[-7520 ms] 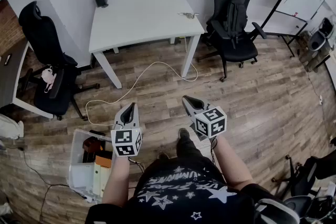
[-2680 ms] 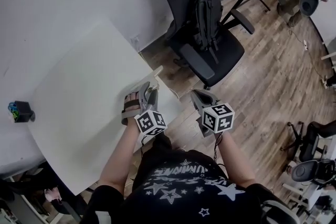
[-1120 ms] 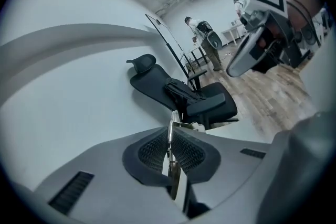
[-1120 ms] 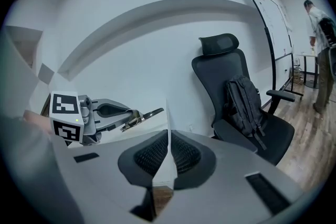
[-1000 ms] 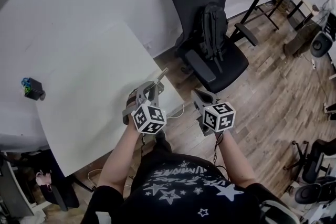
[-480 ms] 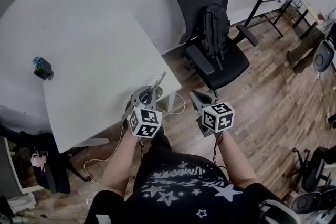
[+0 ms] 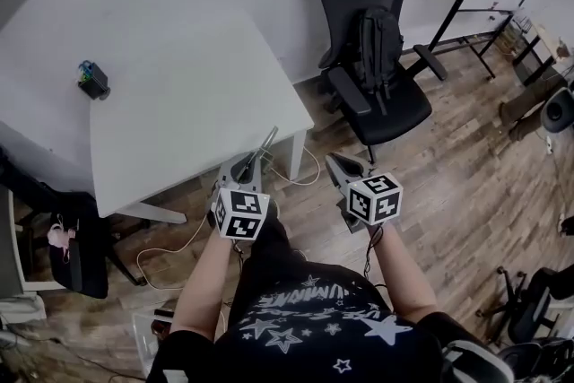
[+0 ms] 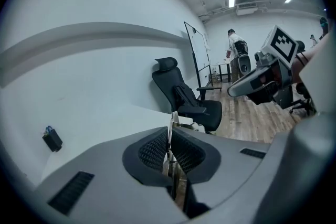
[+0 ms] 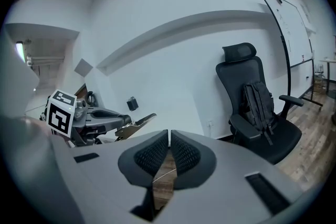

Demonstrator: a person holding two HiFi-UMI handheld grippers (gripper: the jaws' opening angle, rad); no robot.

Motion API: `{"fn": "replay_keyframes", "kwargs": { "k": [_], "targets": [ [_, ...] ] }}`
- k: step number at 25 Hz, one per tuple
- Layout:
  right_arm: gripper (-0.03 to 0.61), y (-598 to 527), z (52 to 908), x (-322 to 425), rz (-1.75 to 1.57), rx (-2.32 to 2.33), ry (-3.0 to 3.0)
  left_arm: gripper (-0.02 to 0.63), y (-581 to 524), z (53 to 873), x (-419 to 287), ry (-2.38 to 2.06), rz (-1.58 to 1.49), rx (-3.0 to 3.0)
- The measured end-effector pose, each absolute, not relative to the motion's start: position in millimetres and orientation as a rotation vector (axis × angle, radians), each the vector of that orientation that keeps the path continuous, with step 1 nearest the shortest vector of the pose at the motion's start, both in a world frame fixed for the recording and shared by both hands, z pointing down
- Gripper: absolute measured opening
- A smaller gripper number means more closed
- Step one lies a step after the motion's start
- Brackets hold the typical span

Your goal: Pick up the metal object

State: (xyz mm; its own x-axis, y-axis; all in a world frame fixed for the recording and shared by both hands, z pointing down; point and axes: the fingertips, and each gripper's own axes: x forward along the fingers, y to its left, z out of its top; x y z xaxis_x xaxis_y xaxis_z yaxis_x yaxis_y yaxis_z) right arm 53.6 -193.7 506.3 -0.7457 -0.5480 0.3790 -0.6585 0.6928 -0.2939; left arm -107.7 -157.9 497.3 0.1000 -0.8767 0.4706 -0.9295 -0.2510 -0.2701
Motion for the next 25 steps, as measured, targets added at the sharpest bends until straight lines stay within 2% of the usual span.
{"fn": "replay_keyframes", "kwargs": {
  "k": [9, 25],
  "targets": [
    [0.049, -140, 511, 56, 0.587, 0.892, -2.652, 0.032, -94, 497, -110, -1.904, 0.754, 2.183],
    [0.049, -123, 507, 31, 0.575, 0.952, -2.608, 0.032, -77, 492, -141, -1.828, 0.732, 2.214]
  ]
}}
